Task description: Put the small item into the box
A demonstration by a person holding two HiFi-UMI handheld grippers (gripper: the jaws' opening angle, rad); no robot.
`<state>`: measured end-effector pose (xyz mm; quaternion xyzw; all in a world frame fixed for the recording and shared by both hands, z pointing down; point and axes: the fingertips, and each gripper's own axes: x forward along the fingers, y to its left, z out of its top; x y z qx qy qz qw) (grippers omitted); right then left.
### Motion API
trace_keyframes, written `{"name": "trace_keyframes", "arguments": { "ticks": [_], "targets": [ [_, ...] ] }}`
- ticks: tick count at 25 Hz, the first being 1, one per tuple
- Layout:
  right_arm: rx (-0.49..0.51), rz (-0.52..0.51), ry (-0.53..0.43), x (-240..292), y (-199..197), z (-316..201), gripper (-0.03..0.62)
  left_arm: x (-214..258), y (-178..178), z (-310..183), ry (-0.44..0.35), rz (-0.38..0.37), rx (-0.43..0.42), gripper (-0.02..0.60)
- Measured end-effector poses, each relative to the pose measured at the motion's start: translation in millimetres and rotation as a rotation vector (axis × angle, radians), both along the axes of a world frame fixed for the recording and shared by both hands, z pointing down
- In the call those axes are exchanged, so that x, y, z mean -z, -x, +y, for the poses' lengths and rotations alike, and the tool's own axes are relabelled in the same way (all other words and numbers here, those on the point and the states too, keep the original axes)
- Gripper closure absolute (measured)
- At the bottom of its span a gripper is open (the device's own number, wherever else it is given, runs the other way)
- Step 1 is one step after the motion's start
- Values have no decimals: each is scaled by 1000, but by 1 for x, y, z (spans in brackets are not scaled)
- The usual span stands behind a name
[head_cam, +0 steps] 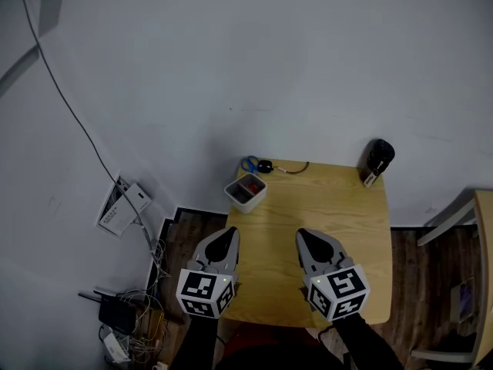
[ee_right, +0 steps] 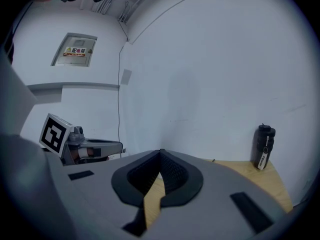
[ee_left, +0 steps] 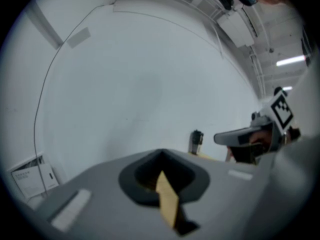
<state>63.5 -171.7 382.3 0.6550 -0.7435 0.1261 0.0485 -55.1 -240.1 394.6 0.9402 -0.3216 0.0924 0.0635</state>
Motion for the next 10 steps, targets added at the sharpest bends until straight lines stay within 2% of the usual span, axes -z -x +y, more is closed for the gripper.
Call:
{"name": "trace_keyframes", "arguments": {
  "ticks": [10],
  "targets": [
    [29,-14,-7,-1,-8,40,586,0,-3,42,-5,-7,32,580]
  ]
}}
